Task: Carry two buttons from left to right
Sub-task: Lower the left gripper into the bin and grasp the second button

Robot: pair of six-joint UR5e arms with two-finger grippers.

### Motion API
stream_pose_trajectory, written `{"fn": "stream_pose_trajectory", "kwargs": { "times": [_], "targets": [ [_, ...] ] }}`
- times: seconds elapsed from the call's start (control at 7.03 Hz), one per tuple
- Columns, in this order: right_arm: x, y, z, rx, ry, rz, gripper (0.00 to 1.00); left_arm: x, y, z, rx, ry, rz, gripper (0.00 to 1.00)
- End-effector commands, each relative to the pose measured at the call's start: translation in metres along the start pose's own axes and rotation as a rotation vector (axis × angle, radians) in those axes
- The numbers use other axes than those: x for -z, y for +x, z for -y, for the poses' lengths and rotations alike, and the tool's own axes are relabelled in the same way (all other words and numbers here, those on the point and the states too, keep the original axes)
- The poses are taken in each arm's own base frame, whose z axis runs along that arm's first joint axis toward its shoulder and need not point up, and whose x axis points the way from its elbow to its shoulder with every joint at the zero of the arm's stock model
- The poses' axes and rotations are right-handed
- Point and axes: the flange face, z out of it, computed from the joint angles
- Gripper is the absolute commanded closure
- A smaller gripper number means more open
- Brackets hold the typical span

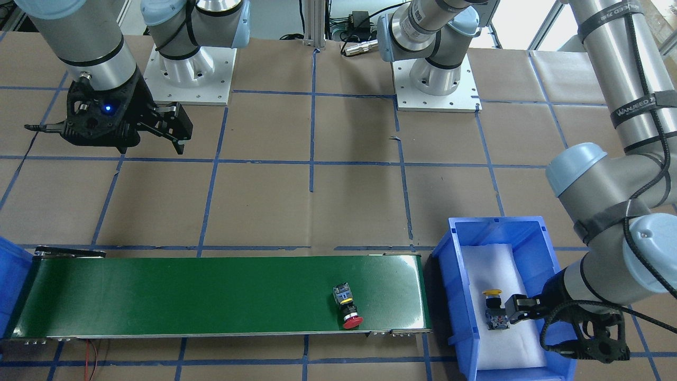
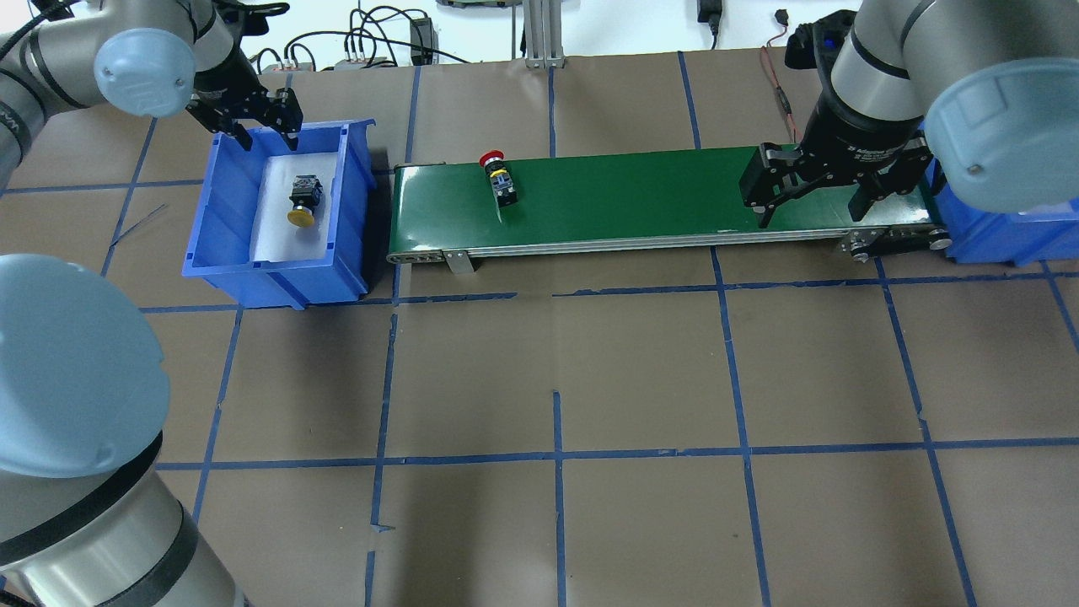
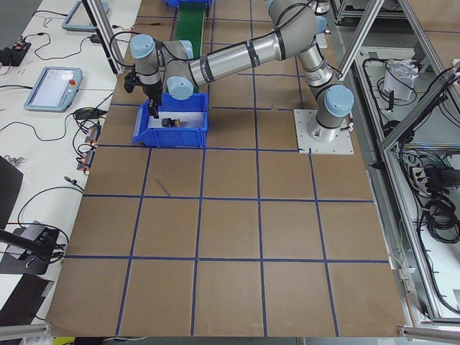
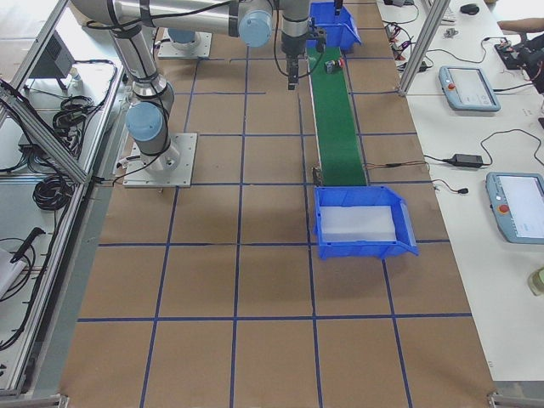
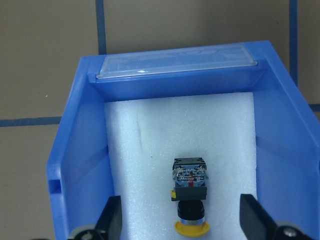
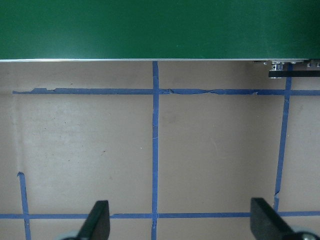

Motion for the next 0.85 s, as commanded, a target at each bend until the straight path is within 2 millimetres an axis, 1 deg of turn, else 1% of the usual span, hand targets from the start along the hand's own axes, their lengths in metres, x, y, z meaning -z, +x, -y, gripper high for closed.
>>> {"fn": "stream_pose_trajectory", "kwargs": {
  "times": [0.0,0.14,0.28,0.43,0.57,0.71],
  "targets": [
    [0.000,0.000,0.000,0.000,0.000,0.001,0.00,-0.041,0.016,-0.001,0.001,-0.031,-0.030,0.43],
    [0.001,0.000,0.000,0.000,0.003,0.001,0.00,-0.051,0.017,-0.005,0.001,-0.031,-0.030,0.41],
    [0.001,0.000,0.000,0.000,0.003,0.001,0.00,-0.054,0.017,-0.005,0.001,-0.021,-0.028,0.36],
    [0.001,0.000,0.000,0.000,0.003,-0.001,0.00,-0.056,0.009,-0.007,0.008,-0.023,-0.030,0.36],
    [0.003,0.000,-0.001,-0.003,0.006,0.001,0.00,-0.057,0.008,-0.007,0.008,-0.023,-0.030,0.36],
    [0.001,0.000,0.000,0.000,0.003,-0.001,0.00,-0.058,0.005,-0.007,0.009,-0.023,-0.030,0.32]
  ]
}}
